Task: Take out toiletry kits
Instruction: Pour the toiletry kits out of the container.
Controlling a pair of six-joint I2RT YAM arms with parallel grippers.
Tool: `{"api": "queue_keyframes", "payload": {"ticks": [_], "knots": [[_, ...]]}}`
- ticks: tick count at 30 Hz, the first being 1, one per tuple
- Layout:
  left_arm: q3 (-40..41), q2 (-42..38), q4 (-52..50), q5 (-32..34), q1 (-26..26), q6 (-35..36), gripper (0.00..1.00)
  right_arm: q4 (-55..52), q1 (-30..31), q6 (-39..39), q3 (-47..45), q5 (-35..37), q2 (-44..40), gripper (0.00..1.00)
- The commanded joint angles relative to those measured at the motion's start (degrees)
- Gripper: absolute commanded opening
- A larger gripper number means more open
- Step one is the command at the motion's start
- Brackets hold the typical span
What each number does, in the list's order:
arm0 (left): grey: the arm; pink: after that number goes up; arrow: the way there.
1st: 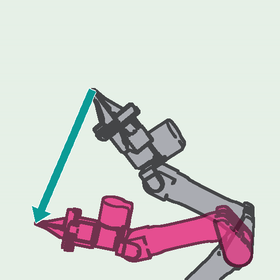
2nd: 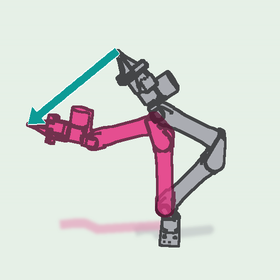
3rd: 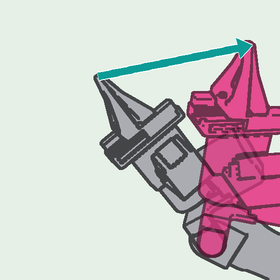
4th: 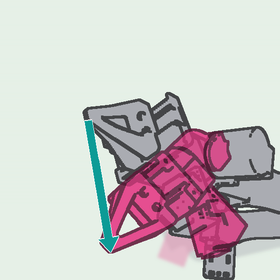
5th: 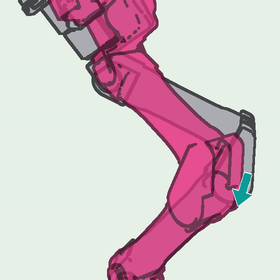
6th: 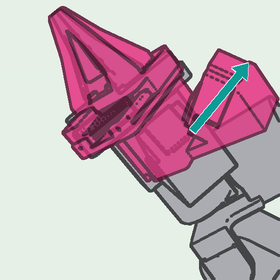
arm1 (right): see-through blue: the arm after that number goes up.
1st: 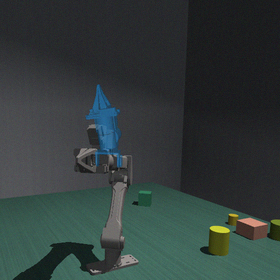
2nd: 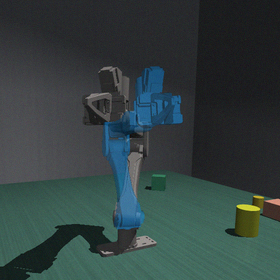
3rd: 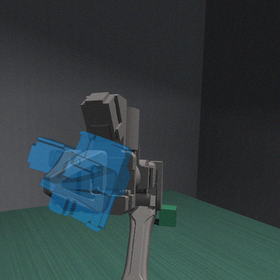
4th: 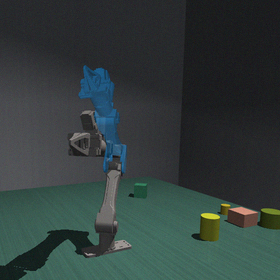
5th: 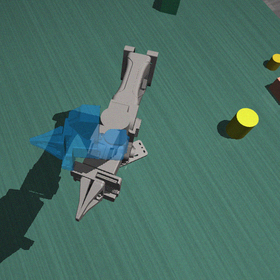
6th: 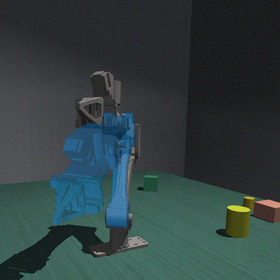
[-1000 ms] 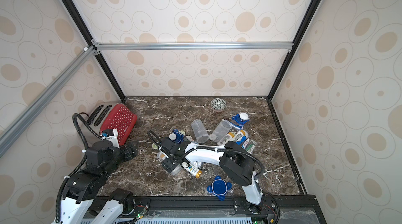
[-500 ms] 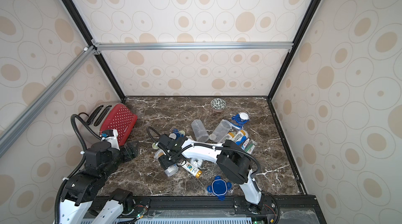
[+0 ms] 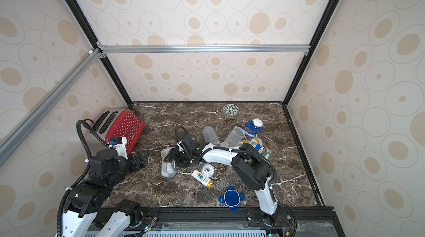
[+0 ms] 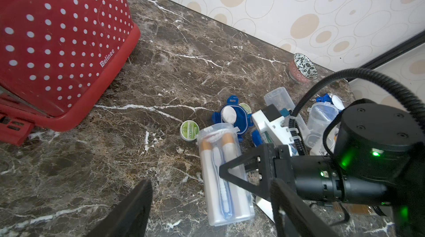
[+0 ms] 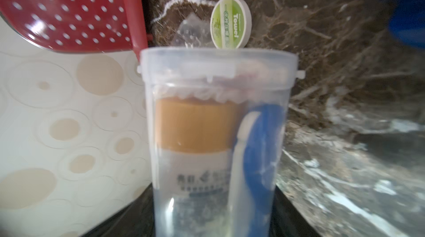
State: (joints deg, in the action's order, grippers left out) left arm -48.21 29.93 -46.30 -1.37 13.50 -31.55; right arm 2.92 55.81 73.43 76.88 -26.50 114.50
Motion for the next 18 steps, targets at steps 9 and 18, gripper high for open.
{"api": "queue_keyframes", "payload": {"ticks": [9,18], "knots": [[-1.9,4.1,-5.1,-5.3,0.1,-2.8,0.92,40.7,2.0,37.2,-5.5,8.5,0.9,0.54],[2.3,3.9,0.6,-5.9,1.3,-4.7,0.99,45.6,2.1,42.1,-6.7,11.2,0.5,0.55]]}}
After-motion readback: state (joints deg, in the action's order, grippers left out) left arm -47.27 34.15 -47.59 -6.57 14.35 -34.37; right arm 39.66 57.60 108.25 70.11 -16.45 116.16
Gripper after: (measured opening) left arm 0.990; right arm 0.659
